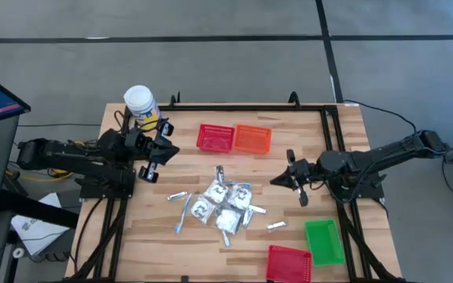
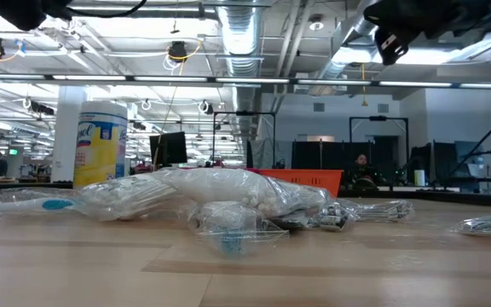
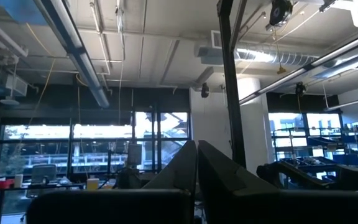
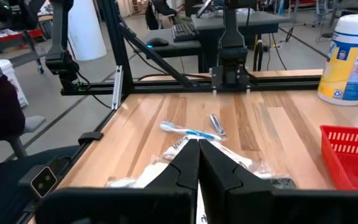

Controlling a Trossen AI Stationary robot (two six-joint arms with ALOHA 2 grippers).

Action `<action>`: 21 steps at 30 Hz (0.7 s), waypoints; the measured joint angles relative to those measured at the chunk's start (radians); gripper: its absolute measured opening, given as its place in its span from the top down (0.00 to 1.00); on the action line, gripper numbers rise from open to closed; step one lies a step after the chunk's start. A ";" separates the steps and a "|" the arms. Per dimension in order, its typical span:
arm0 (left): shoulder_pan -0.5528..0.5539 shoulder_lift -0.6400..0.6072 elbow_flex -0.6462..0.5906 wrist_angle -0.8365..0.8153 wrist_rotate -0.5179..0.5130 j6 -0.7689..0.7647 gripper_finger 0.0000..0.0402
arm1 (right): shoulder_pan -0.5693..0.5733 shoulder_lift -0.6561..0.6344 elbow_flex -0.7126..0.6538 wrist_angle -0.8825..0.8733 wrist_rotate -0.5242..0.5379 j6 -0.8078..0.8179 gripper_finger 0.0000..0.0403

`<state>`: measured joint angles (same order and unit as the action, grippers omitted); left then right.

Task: Pick & Place Travel size toiletries
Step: Put the white cotton pack into the orange bin

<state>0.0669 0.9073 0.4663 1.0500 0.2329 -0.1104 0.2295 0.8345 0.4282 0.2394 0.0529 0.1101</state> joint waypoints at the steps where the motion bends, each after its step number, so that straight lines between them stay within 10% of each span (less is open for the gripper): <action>1: 0.000 0.000 0.000 0.000 0.000 0.000 0.98 | 0.000 0.000 0.000 0.000 0.000 0.000 1.00; 21: 0.000 0.000 0.000 -0.003 0.000 0.000 0.98 | 0.000 0.000 0.000 0.001 0.000 0.014 1.00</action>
<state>0.0669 0.9070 0.4660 1.0473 0.2329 -0.1104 0.2295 0.8341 0.4278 0.2401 0.0529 0.1246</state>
